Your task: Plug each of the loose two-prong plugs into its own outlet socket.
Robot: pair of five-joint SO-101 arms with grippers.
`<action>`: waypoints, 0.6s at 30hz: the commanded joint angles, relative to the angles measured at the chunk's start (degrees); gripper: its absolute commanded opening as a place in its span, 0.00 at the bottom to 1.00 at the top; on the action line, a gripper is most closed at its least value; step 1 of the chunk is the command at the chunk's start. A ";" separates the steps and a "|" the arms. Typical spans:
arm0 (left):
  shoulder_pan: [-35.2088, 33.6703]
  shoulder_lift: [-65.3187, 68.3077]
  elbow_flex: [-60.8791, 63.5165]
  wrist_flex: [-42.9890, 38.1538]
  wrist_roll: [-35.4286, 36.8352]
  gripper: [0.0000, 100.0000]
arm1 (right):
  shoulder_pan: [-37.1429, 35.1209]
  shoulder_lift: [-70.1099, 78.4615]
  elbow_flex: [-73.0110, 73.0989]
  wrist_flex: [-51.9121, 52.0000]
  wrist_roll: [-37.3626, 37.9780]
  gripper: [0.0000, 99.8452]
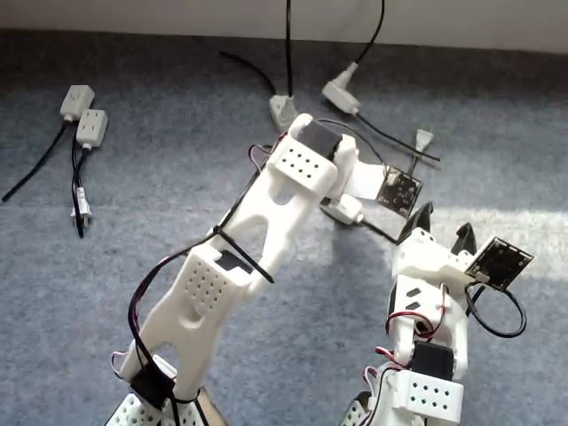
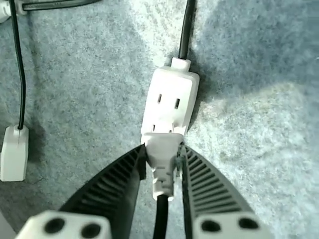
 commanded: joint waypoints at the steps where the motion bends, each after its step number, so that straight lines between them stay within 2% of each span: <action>1: -1.45 -0.92 -4.09 2.90 -10.02 0.01 | -0.66 -1.36 8.40 -0.31 -0.09 0.26; 15: -1.36 -0.66 -4.09 2.37 -10.20 0.01 | -0.66 -1.36 8.40 -0.31 -0.09 0.26; 18: -2.15 -0.40 -4.00 2.37 -12.31 0.01 | -0.66 -1.36 8.40 -0.31 -0.09 0.26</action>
